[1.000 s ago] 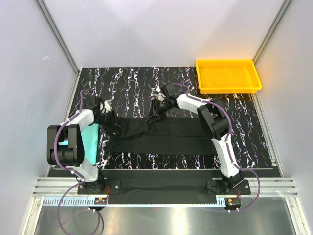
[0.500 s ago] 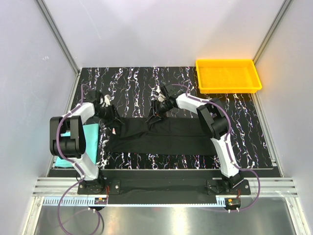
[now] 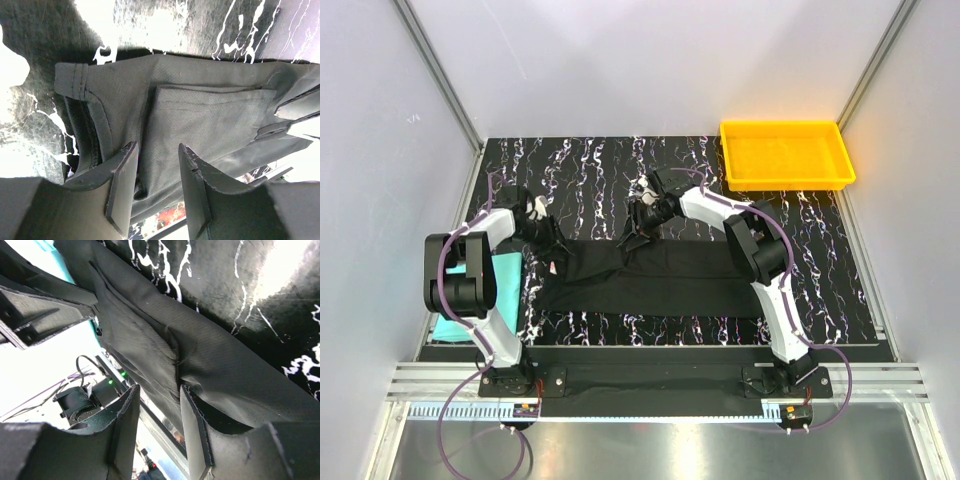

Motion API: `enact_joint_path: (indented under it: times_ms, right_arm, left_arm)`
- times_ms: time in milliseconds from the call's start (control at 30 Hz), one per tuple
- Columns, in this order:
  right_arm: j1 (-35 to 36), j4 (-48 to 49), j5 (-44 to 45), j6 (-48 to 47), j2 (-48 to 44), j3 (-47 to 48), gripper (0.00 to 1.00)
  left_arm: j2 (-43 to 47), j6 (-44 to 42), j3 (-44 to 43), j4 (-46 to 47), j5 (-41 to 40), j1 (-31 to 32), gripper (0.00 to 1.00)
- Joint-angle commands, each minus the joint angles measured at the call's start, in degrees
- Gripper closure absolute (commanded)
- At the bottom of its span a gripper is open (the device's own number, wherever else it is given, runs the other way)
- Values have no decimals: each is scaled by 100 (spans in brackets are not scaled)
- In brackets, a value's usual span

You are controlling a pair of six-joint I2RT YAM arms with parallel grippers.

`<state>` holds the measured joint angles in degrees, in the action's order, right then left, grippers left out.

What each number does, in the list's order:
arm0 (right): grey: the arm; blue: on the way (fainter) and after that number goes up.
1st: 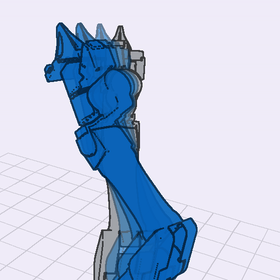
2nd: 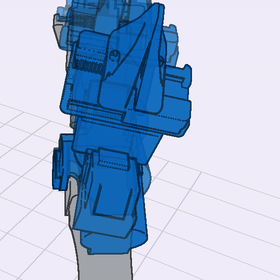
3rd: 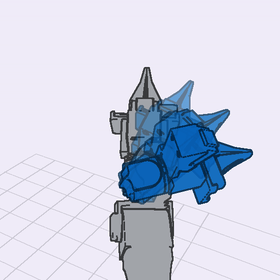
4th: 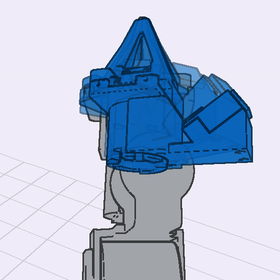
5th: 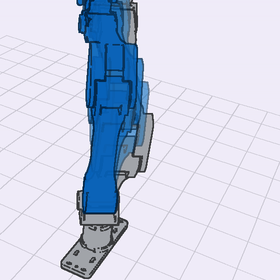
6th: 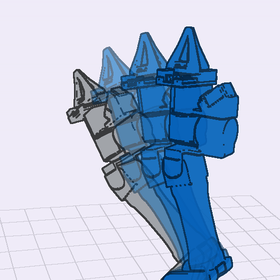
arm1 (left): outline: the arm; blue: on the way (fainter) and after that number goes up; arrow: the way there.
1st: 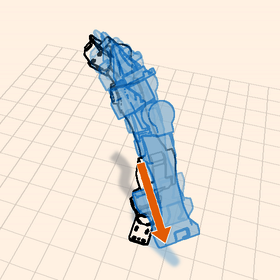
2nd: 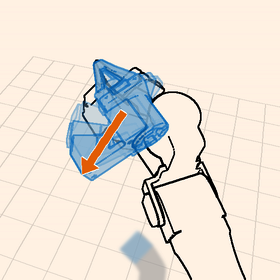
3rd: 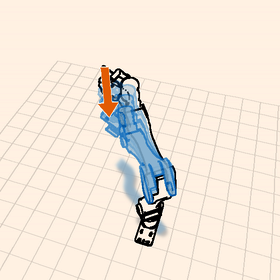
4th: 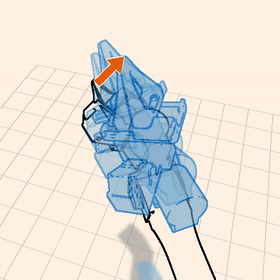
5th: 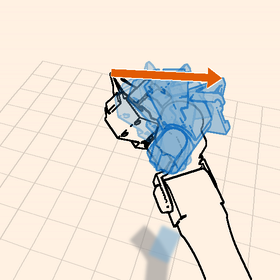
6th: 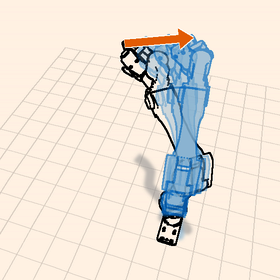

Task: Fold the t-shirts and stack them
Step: Fold the tshirt

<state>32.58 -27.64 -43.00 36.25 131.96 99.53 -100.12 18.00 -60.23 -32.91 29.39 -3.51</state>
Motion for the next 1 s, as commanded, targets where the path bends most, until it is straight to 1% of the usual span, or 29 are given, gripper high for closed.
enact_joint_path:
  times_ms: [0,100,200,267,333,367,400,433,467,533,567,600,633,700,833,867,967]
  right_arm:
    - [-6,-163,-94,-144,-320,199,54]
    - [-6,-443,142,-425,-662,-134,53]
    - [3,-961,432,-759,-935,-328,48]
    - [-15,-1173,634,-909,-1206,-565,46]
    - [-154,-1200,705,-866,-1461,-837,46]
    - [-251,-1200,854,-830,-1750,-1195,46]
    - [-348,-1191,925,-821,-1909,-1381,47]
    - [-453,-1209,1012,-813,-2076,-1575,47]
    - [-759,-1218,1257,-786,-2409,-1994,47]
    - [-1129,-1244,1513,-760,-2744,-2427,48]
    - [-1522,-1261,1749,-760,-3050,-2847,50]
    - [-1744,-1296,1891,-786,-3184,-3034,51]
    - [-1920,-1358,2040,-856,-3272,-3183,54]
    - [-2367,-1464,2427,-935,-3501,-3518,58]
    - [-2677,-1464,3094,-1146,-3669,-3774,69]
    - [-2721,-1481,3357,-1138,-3634,-3800,77]
    - [-2897,-1473,3675,-1006,-3520,-3879,79]
  left_arm:
    - [466,54,99,48,76,-36,58]
    - [966,160,152,-32,76,-27,56]
    - [1431,265,195,-137,58,34,53]
    - [1591,335,248,-155,85,113,53]
    - [1671,467,248,-129,120,253,53]
    - [1645,485,213,-102,146,315,54]
    - [1601,529,187,-67,172,324,55]
    - [1435,564,143,-15,216,490,57]
    - [1329,590,64,108,330,665,58]
    - [1118,783,-15,258,384,947,60]
    - [926,828,-24,432,357,1044,60]
    - [811,915,-50,486,349,1132,61]
    - [705,977,-51,556,366,1264,61]
    - [441,1091,-24,768,331,1370,62]
    - [98,1162,98,1005,304,1458,63]
    - [28,1162,108,1014,331,1450,63]
    - [-210,1144,169,1049,305,1467,63]
